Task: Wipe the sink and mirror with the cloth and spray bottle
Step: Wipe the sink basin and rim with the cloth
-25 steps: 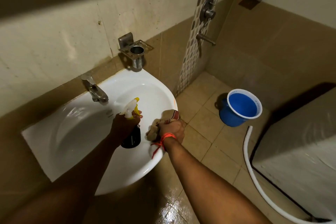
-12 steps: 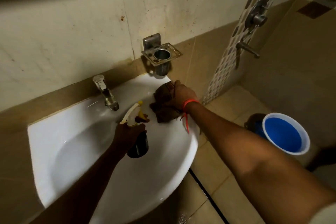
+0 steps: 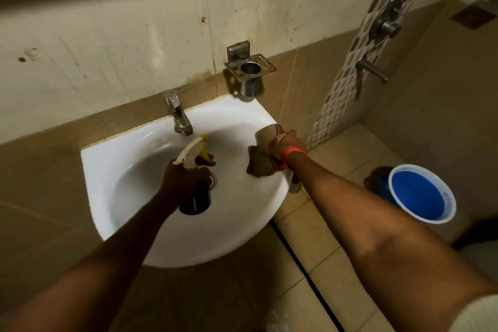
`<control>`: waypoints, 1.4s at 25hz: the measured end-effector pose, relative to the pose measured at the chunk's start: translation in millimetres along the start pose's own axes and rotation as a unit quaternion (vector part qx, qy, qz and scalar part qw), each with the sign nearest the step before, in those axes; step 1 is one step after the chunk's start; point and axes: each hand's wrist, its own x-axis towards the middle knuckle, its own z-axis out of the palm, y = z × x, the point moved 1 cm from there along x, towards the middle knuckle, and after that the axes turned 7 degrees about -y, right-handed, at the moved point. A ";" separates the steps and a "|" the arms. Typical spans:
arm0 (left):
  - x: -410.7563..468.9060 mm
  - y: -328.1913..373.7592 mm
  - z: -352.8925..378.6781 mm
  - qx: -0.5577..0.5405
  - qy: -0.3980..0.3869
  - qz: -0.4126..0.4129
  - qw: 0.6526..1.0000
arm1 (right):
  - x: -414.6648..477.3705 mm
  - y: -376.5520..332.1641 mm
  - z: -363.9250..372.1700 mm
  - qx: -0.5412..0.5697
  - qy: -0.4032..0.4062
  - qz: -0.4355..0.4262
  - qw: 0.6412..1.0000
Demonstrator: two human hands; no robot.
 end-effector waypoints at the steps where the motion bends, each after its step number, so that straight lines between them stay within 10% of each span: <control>1: -10.3 6.4 -7.8 -0.003 0.003 0.011 1.000 | -16.7 9.2 8.6 0.061 0.003 0.037 0.997; 8: -85.7 22.0 -75.4 0.015 0.010 0.045 0.999 | -123.0 37.9 95.5 0.312 0.001 0.148 0.938; 17: -160.6 30.2 -156.6 -0.044 0.057 0.101 0.992 | -245.1 -24.5 221.0 0.607 0.154 0.180 0.759; 25: -184.8 49.3 -187.8 -0.035 0.092 0.104 0.990 | -296.3 -104.2 263.5 0.667 -0.233 0.106 0.700; 28: -180.4 69.7 -194.2 -0.021 0.081 0.096 0.992 | -289.6 -119.7 211.2 0.570 -0.206 -0.031 0.795; 31: -174.0 78.6 -185.2 -0.018 0.062 0.108 0.992 | -271.9 -96.6 138.5 0.231 -0.048 -0.232 0.944; 35: -164.1 54.0 -147.5 -0.040 0.053 0.092 0.994 | -252.4 -55.3 133.0 -0.341 -0.194 -0.211 0.895</control>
